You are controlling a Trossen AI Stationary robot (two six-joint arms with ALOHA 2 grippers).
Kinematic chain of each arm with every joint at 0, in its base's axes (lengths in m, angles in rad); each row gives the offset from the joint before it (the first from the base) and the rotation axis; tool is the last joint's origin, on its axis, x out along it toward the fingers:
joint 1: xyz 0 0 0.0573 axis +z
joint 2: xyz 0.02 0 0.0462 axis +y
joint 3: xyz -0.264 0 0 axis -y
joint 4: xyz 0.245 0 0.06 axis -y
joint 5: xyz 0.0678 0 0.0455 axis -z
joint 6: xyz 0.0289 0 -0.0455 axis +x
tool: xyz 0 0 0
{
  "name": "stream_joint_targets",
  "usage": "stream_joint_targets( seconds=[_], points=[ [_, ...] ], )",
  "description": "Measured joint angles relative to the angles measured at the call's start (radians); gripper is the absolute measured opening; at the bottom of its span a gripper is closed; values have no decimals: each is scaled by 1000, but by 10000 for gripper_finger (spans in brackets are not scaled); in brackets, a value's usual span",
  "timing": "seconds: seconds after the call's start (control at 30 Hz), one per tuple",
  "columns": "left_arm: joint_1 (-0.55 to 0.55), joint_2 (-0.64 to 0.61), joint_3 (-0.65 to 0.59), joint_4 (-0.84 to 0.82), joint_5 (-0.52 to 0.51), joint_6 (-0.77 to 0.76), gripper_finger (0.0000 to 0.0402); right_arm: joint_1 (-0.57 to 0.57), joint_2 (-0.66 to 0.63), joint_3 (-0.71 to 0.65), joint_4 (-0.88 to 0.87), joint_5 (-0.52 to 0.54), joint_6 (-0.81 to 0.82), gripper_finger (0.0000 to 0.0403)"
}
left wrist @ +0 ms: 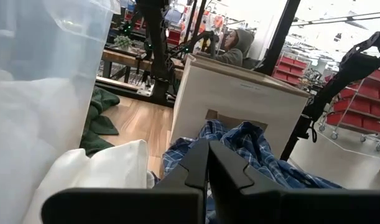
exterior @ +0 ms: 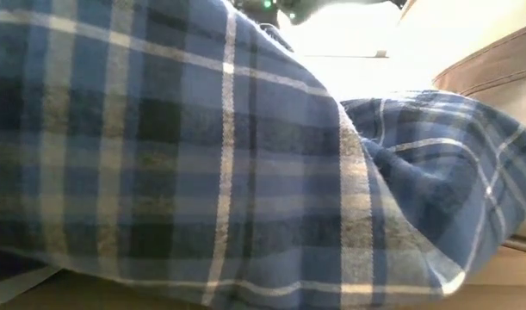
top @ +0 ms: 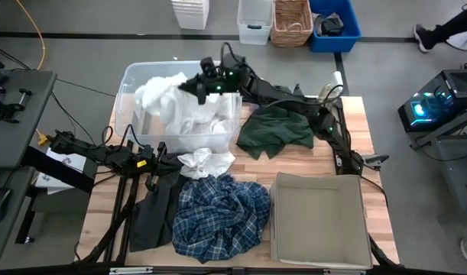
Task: Sort clothes
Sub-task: Put the white towel into the transparent bin, then put the white handkerchief into the transparent bin
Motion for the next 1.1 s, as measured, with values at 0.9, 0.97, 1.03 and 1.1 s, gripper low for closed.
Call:
stream_joint_targets(
  seconds=[0.9,0.97,1.03,1.1],
  points=[
    [0,0,0,0,0,0,1,93,-434,5,-1176,163,-625,258],
    [0,0,0,0,0,0,1,140,-448,5,-1268,164,-601,259],
    [0,0,0,0,0,0,1,208,-452,5,-1355,198,-583,259],
    [0,0,0,0,0,0,1,288,-451,-17,-1407,257,-584,259]
  ],
)
